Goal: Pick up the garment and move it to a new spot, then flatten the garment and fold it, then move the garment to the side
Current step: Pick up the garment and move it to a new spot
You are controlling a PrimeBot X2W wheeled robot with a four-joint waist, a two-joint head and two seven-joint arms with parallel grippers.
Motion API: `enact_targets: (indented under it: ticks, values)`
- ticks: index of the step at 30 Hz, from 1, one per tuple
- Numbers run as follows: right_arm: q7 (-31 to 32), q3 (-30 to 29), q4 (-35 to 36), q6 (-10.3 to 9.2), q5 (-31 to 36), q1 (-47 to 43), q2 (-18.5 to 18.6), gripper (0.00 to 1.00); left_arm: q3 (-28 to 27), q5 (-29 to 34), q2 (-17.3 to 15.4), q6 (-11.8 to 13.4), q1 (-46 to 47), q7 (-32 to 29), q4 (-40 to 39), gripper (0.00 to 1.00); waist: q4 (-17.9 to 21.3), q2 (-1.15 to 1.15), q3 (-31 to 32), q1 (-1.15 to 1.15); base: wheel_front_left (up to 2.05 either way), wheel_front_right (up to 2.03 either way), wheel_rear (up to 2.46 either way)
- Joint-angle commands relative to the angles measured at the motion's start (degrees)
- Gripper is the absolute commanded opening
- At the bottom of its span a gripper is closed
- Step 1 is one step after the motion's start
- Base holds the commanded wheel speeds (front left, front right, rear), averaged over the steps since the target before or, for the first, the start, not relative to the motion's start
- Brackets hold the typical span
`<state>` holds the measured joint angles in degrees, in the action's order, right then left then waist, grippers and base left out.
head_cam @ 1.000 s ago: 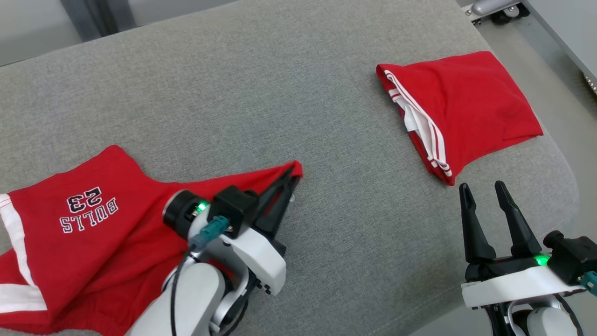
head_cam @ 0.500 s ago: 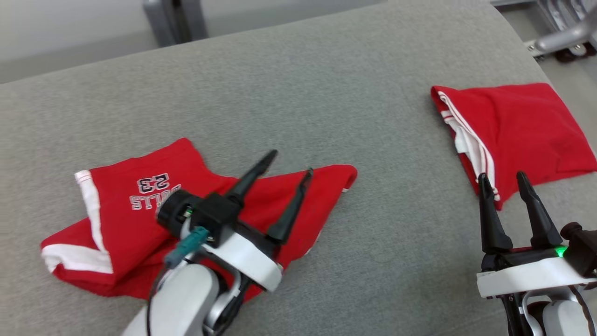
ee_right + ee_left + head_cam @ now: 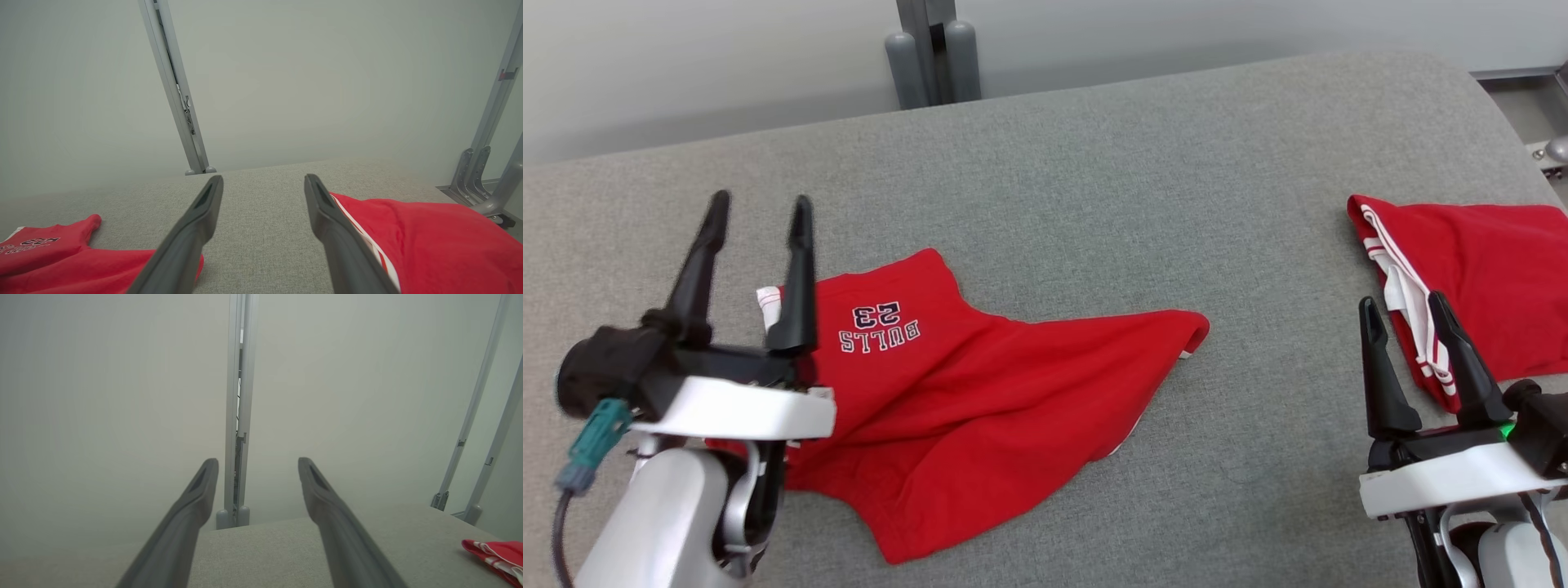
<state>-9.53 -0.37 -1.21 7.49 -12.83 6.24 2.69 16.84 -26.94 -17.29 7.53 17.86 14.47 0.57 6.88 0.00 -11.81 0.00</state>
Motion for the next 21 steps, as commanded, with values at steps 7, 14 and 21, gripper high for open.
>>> enact_targets:
  ticks: [7, 14, 21]
  values:
    - [1.12, 0.02, -0.49, 0.01, 1.22, -1.72, 0.38, 1.00, -5.92, 0.83, -2.28, 1.38, -7.17, 0.56, -4.04, 1.00, -1.11, 0.00, 3.01, 0.00, 0.00, 0.00, 0.00]
    - [2.06, 0.61, -0.76, 0.01, 1.73, -3.79, 0.39, 1.00, -9.37, 2.03, -2.27, 1.40, -15.31, 0.56, -7.15, 1.00, -1.52, 0.00, 6.02, 0.00, 0.00, 0.00, 0.00]
    - [3.23, 0.08, -0.17, 0.01, 1.62, -6.75, 0.37, 1.00, -10.14, 2.55, -1.26, 1.04, -21.17, 0.58, -7.55, 1.00, -2.17, 0.00, 8.81, 0.00, 0.00, 0.00, 0.00]
